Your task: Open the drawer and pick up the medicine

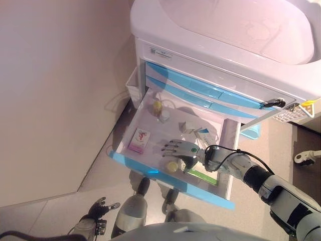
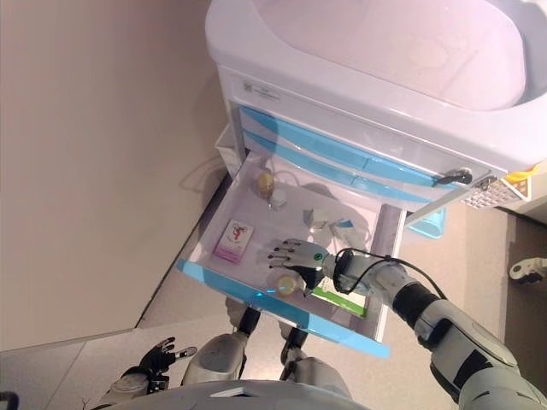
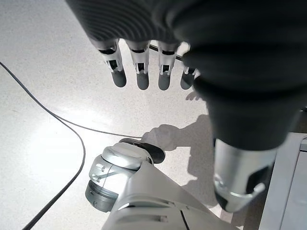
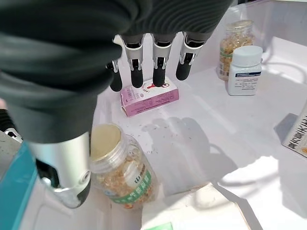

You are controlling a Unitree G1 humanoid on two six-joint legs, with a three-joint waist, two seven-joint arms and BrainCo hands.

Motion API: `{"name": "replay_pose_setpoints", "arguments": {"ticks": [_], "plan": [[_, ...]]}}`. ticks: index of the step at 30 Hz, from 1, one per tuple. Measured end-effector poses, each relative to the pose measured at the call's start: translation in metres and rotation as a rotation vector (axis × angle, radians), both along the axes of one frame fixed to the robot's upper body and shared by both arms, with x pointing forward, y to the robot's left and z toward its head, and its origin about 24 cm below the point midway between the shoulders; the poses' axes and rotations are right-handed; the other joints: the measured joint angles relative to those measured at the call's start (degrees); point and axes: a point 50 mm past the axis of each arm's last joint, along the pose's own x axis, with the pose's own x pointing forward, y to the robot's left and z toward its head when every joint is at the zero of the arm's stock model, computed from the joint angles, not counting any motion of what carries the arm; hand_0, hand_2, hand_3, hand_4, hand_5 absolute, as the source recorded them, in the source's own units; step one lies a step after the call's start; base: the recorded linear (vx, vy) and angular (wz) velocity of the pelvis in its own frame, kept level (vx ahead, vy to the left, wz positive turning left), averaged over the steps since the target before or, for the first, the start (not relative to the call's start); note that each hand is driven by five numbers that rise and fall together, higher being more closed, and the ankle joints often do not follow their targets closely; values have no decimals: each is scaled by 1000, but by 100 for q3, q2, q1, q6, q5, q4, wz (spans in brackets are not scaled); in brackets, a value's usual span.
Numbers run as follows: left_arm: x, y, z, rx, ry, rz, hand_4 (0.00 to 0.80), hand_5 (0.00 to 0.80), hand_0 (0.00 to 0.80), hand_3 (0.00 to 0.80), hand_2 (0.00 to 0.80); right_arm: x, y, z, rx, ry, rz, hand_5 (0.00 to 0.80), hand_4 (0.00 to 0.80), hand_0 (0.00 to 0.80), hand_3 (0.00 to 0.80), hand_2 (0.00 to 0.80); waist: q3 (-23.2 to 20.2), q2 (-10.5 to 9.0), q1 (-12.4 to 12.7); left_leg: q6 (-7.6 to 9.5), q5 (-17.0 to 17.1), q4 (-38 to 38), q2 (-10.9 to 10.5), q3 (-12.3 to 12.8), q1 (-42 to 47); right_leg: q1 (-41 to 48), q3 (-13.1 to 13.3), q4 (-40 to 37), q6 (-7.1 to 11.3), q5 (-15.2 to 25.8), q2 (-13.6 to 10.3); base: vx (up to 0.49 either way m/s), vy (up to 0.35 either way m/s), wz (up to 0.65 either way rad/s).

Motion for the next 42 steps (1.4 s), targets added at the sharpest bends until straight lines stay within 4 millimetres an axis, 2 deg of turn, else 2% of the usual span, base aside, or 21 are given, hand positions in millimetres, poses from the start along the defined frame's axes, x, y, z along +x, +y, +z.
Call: {"name": "replay_pose_setpoints", "arguments": {"ticks": [11,17,21,26,27,28,31,42], "plan": [[0,0,0,-1,-2,-1,0,0,0,0,0,-5,7,-8,-5,28,18,0,0,0,0,0,-8,16,6,-2,-1,5,-6,-25,-17,-6,-19,0,-1,0,-5,0,0,0],[0,0,0,-1,-1,-1,0,0,0,0,0,-6,9,-10,-17,27,25,0,0,0,0,0,-55,105,9,-3,-2,5,-7,-48,-23,-6,-30,0,-1,0,-7,0,0,0],[1,-2,0,-8,-5,-4,0,0,0,0,0,-9,2,-27,-79,60,-11,0,0,0,0,0,-119,208,44,-4,-2,12,-13,-129,-73,-19,-124,0,-3,-1,-13,4,3,11],[0,-3,-1,-9,0,-3,0,0,0,0,0,-11,-3,-35,-119,59,-21,0,0,0,0,0,-129,228,103,-7,-2,71,-15,-137,-112,-32,-134,0,-3,-2,-10,0,0,1],[0,-3,-1,-9,0,-3,0,0,0,0,0,-12,-3,-36,-124,55,-20,154,154,154,154,154,-129,228,113,-7,-2,77,-14,-137,-113,-31,-134,0,-3,-2,-10,0,0,0],[0,-3,-1,-10,0,-3,0,0,0,0,0,-12,-4,-37,-128,51,-18,398,398,398,398,398,-129,228,127,-8,-3,82,-14,-138,-114,-28,-135,0,-3,-2,-9,0,0,0],[0,-3,-1,-10,0,-3,0,0,0,0,0,-12,-3,-37,-125,49,-20,800,800,800,800,800,-129,227,138,-11,-4,85,-14,-145,-119,-28,-142,0,-3,-2,-9,0,0,0],[0,-3,-1,-14,2,-5,0,0,0,0,0,-9,-8,-40,-127,31,-64,800,800,800,800,800,-132,223,138,-10,-4,92,-21,-152,-125,-28,-148,1,-2,-2,-14,0,0,0]]}}
